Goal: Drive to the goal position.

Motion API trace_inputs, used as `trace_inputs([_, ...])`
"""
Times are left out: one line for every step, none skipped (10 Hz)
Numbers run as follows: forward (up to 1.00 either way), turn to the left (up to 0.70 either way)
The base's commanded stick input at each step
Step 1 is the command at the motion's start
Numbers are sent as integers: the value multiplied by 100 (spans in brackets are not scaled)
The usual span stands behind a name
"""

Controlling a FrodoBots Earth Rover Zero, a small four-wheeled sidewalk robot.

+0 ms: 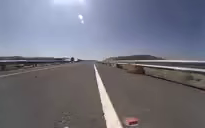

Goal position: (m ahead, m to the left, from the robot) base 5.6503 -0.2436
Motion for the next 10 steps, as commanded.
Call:
trace_inputs([100,0])
trace_inputs([100,27])
trace_inputs([100,27])
trace_inputs([100,21])
trace_inputs([100,8])
trace_inputs([100,0])
trace_inputs([100,0])
trace_inputs([100,0])
trace_inputs([100,0])
trace_inputs([100,0])
